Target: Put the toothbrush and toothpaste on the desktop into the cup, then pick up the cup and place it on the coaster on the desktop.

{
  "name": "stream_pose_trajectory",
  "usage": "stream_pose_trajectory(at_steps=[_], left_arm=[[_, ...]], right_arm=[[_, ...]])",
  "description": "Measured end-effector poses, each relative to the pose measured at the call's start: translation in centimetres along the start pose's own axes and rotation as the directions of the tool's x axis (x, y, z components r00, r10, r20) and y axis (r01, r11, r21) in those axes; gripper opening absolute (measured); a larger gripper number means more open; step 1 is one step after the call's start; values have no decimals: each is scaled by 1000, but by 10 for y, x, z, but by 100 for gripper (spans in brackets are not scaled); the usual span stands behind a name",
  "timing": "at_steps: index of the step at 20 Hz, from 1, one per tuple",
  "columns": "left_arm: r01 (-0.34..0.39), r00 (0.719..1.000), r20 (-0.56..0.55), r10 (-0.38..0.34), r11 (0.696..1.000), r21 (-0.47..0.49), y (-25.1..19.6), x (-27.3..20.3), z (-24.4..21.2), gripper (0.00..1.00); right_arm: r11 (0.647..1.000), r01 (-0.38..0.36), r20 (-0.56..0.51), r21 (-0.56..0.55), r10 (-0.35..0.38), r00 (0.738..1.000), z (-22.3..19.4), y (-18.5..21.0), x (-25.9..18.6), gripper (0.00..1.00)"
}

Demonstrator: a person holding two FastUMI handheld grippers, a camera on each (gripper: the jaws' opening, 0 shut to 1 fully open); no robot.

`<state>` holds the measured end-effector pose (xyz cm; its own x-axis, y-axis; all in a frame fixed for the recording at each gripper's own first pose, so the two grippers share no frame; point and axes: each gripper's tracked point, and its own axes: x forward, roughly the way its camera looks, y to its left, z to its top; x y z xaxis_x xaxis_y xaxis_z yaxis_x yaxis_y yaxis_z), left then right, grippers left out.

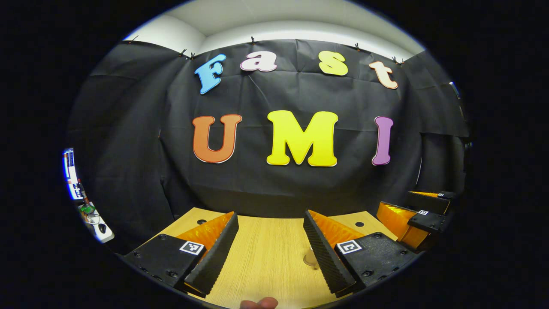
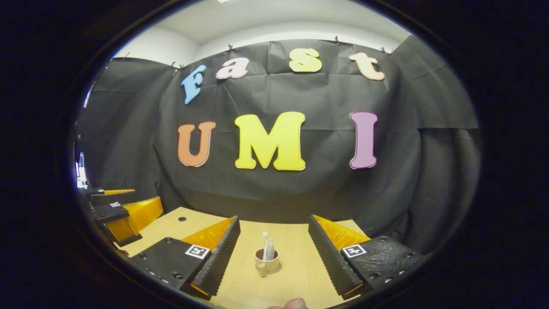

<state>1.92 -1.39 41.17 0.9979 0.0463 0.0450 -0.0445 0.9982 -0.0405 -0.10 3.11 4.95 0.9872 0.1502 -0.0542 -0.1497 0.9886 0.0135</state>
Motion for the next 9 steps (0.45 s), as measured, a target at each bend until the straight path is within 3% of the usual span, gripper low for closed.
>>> stream_pose_trajectory(at_steps=[9], left_arm=[[17,1000,2,-17,1000,-5,1,10,3,96]], right_arm=[[1000,6,4,-4,-6,1000,4,4,6,96]])
